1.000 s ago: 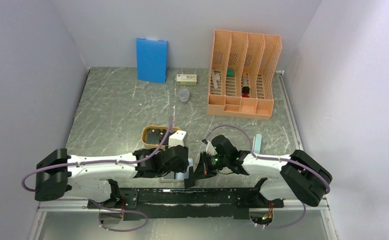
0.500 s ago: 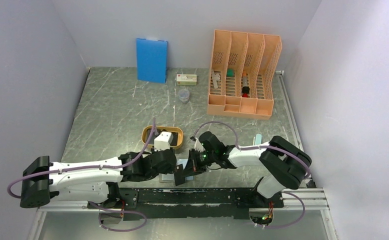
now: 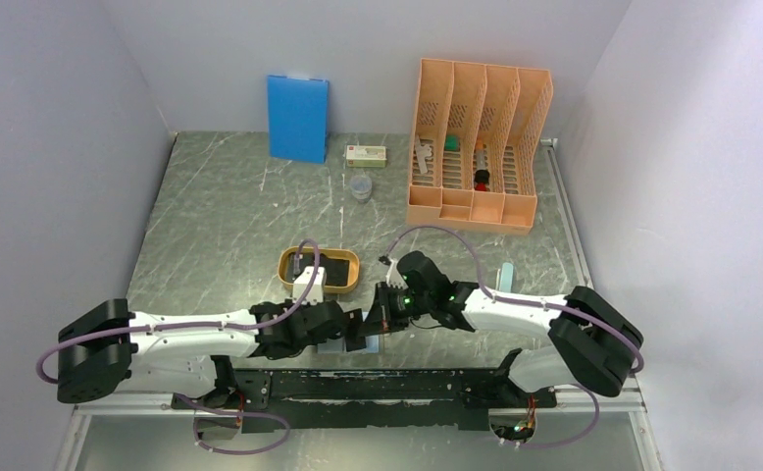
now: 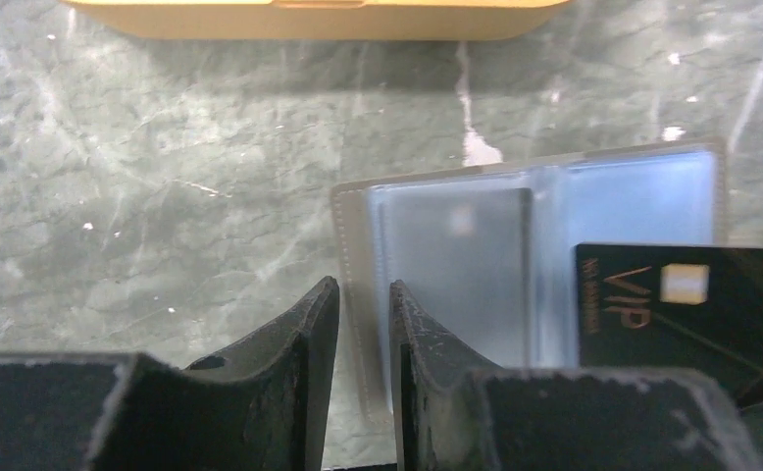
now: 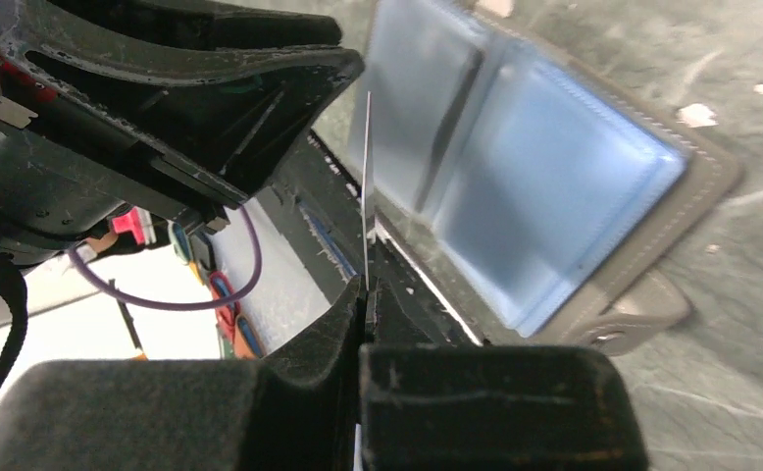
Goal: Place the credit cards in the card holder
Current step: Insert the credit card into the card holder.
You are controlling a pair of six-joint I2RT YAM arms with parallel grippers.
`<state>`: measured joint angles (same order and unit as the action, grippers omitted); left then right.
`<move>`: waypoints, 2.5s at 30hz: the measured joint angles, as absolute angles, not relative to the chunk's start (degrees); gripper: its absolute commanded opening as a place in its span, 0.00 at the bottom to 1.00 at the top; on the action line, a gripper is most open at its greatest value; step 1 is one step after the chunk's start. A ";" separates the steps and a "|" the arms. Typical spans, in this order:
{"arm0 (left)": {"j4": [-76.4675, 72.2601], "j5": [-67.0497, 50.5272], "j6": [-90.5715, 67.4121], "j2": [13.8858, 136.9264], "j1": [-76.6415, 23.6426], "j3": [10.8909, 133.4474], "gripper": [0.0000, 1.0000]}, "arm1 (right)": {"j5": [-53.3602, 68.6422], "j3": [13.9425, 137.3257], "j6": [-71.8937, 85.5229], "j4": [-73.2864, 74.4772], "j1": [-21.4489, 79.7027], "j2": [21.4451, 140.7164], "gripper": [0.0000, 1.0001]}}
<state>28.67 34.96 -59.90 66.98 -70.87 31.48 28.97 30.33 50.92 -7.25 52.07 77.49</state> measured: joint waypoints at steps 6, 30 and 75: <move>28.38 34.92 -60.75 67.42 -69.76 29.71 0.30 | 28.32 29.63 50.96 -6.50 50.63 79.15 0.00; 25.91 34.28 -61.14 67.48 -69.19 27.97 0.29 | 32.84 28.14 53.84 -15.33 50.57 87.64 0.00; 22.28 34.06 -62.41 67.51 -69.08 25.65 0.26 | 27.46 24.10 66.06 -32.23 50.72 93.97 0.00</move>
<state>22.28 34.06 -62.41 67.51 -69.08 25.65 27.46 24.10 66.06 -32.23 50.72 93.97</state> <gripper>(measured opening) 0.264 0.008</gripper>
